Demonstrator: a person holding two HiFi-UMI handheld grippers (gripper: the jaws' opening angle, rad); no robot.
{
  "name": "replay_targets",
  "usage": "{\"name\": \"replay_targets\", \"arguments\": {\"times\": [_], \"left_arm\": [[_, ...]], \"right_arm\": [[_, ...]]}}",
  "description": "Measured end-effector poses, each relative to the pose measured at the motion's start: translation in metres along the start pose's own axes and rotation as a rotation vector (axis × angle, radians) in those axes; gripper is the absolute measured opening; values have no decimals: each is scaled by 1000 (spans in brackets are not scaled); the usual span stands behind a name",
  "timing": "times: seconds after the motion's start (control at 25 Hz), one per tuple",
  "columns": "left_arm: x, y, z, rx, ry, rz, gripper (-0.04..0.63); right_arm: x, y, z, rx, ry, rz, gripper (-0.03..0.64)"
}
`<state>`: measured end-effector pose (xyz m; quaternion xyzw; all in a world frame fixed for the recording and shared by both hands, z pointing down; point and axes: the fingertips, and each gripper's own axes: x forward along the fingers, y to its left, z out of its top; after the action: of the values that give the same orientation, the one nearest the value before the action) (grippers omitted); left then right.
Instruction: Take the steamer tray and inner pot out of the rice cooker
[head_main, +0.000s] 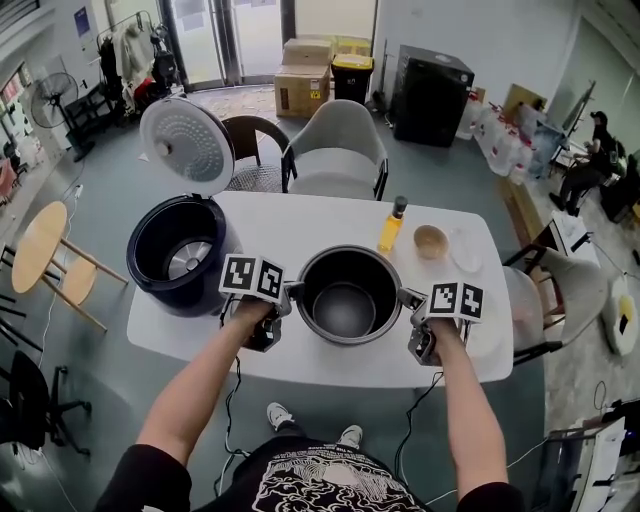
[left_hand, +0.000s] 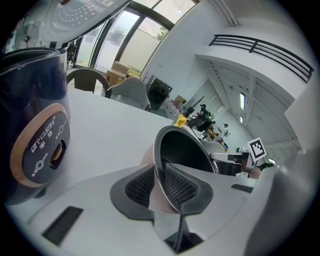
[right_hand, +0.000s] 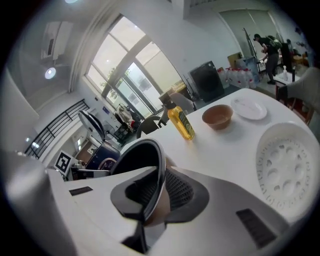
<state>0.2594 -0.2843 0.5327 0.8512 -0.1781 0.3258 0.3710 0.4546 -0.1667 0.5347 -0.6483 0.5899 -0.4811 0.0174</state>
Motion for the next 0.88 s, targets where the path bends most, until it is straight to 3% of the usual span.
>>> {"name": "replay_targets", "arguments": {"times": [0.24,0.4,0.72,0.88], "left_arm": [[-12,-2,14,51,-50,13,81],[-26,-19,38,140,-129,28,81],[-86,-82,100,394,-366,73,80],[-115,-107,122,485,-495,106,76]], "right_arm": [[-19,28,30,-89,-78,33,58],[-31,59,55,-197,-139,52,57],[-62,132,93,-420,-262,59,54],[-76,160,104,-501,-331,67,54]]}}
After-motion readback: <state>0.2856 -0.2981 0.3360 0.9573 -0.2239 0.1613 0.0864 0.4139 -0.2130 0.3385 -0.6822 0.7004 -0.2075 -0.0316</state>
